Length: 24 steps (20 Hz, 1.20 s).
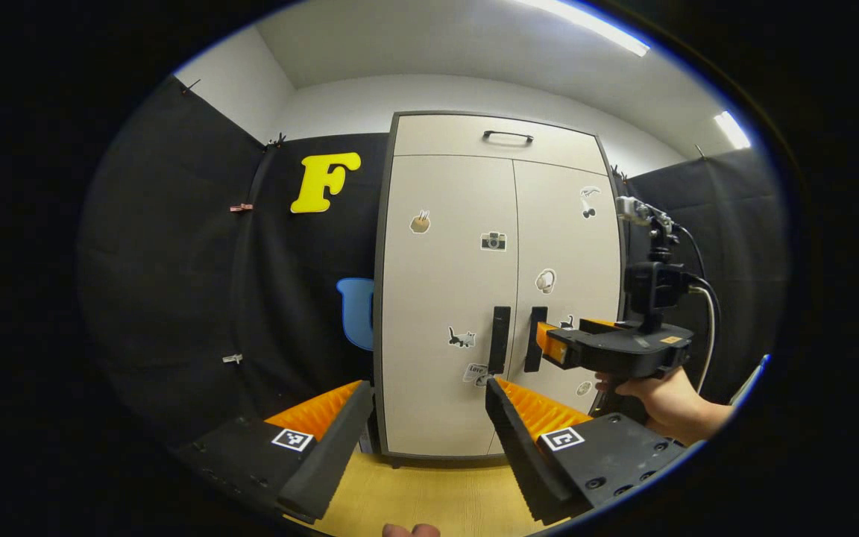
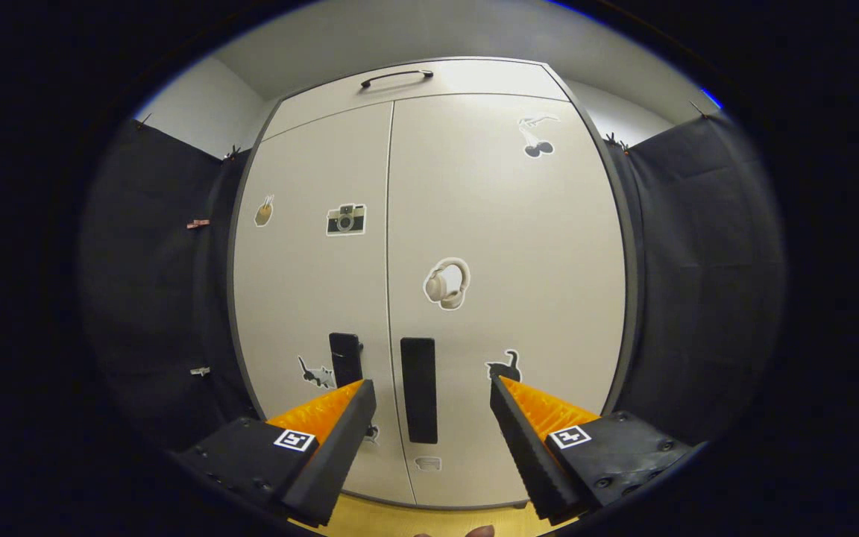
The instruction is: Open the right door of the double-door shoe cabinet with the right hand, and open the left door with the left hand.
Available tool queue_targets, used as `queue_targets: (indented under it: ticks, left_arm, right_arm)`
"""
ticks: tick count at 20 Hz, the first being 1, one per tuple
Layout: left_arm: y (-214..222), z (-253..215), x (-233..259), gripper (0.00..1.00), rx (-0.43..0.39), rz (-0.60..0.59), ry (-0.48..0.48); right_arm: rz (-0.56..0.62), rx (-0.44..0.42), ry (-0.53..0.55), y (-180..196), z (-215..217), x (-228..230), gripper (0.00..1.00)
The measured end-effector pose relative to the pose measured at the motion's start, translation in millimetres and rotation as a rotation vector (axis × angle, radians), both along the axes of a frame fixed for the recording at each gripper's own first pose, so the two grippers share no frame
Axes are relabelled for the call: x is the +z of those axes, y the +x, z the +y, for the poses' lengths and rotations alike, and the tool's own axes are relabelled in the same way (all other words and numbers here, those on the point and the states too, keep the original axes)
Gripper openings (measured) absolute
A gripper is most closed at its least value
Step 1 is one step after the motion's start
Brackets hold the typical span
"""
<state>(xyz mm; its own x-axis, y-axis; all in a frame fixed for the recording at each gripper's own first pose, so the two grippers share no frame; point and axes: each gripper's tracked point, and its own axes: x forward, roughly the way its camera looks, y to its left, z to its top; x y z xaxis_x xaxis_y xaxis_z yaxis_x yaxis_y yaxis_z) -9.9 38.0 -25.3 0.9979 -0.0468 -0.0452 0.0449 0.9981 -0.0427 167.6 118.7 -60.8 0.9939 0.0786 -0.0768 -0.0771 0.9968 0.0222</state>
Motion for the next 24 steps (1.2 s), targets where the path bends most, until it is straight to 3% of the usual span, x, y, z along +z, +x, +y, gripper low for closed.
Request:
queue_targets:
  ticks: [3,9,10,11,12,17,18,19,22,24]
  left_arm:
    - [-1,9,-4,0.95,0.007,0.008,-0.015]
    - [-8,29,-13,0.95,0.037,0.023,-0.03]
    - [-8,32,-13,0.95,0.041,0.024,-0.031]
    - [-8,34,-13,0.95,0.044,0.026,-0.034]
    - [-8,35,-14,0.95,0.046,0.025,-0.037]
    - [-12,39,-17,0.95,0.052,0.04,-0.038]
    - [-14,39,-17,0.95,0.053,0.042,-0.038]
    - [-15,40,-17,0.95,0.055,0.042,-0.039]
    - [-22,38,-16,0.95,0.057,0.041,-0.05]
    - [-28,38,-15,0.95,0.057,0.039,-0.054]
  right_arm:
    - [0.027,0.002,-0.04,20,9,-19,0.98]
    - [0.056,-0.038,-0.034,46,13,-41,0.77]
    - [0.062,-0.045,-0.023,51,14,-45,0.48]
    - [0.078,-0.05,-0.016,53,14,-49,0.4]
    - [0.096,-0.06,-0.01,57,14,-55,0.45]
    - [0.103,-0.13,-0.015,57,12,-61,0.44]
    - [0.117,-0.133,-0.015,60,10,-61,0.33]
    - [0.116,-0.137,-0.009,61,10,-59,0.33]
    - [0.135,-0.119,0.002,60,10,-61,0.17]
    - [0.126,-0.129,0.017,60,9,-60,0.17]
